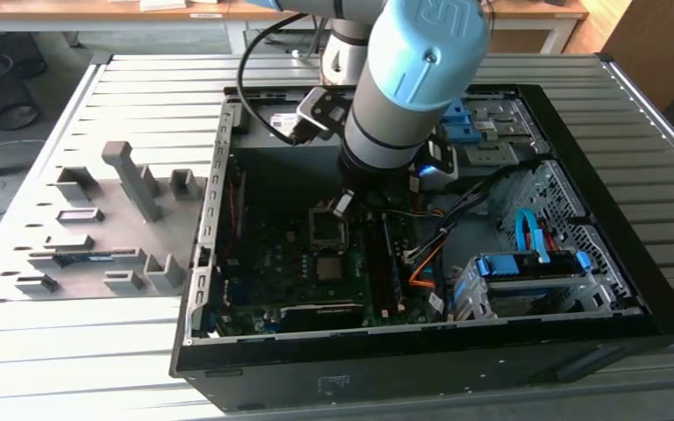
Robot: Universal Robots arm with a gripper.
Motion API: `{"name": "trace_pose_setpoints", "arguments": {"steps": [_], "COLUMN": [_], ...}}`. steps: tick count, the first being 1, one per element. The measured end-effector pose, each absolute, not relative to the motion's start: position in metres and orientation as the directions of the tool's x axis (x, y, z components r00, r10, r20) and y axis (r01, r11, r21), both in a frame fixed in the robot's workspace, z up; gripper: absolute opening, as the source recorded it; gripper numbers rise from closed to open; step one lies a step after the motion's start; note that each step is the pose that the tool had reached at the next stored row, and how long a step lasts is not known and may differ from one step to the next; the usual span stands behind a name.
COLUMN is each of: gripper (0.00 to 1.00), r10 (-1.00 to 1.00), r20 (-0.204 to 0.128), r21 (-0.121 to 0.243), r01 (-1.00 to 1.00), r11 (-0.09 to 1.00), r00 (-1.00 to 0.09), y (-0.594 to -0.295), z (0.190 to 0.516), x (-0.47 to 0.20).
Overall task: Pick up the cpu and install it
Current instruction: 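Close the cpu cover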
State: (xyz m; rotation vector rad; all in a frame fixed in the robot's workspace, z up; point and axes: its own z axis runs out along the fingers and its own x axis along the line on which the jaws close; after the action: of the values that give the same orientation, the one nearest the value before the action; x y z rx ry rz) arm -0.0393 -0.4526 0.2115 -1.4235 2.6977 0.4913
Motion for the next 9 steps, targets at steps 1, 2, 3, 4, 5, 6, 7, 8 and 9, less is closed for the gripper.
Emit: {"name": "trace_pose_setpoints", "arguments": {"steps": [1, 2, 3, 4, 5, 6, 7, 8, 9], "gripper": [0.10, 0.10, 0.10, 0.10, 0.10, 0.10, 0.10, 0.10, 0.10], "r10": [-0.796, -0.796, -0.796, -0.796, -0.796, -0.796, -0.796, -0.796, -0.796], "r20": [-0.192, -0.193, -0.193, -0.193, -0.193, -0.193, -0.194, -0.194, -0.194], "r21": [0.253, 0.253, 0.253, 0.252, 0.252, 0.252, 0.251, 0.251, 0.250], "r01": [-0.812, -0.813, -0.813, -0.813, -0.813, -0.813, -0.813, -0.813, -0.813], "r11": [0.525, 0.525, 0.525, 0.525, 0.525, 0.525, 0.525, 0.525, 0.525], "r00": [-0.574, -0.574, -0.574, -0.574, -0.574, -0.574, -0.574, -0.574, -0.574], "y": [-0.4528, -0.4530, -0.4532, -0.4533, -0.4535, -0.4537, -0.4539, -0.4541, -0.4541], "z": [0.2122, 0.2126, 0.2129, 0.2135, 0.2140, 0.2144, 0.2147, 0.2155, 0.2165], "x": [-0.0395, -0.0397, -0.0398, -0.0401, -0.0403, -0.0405, -0.0407, -0.0410, -0.0412]}}
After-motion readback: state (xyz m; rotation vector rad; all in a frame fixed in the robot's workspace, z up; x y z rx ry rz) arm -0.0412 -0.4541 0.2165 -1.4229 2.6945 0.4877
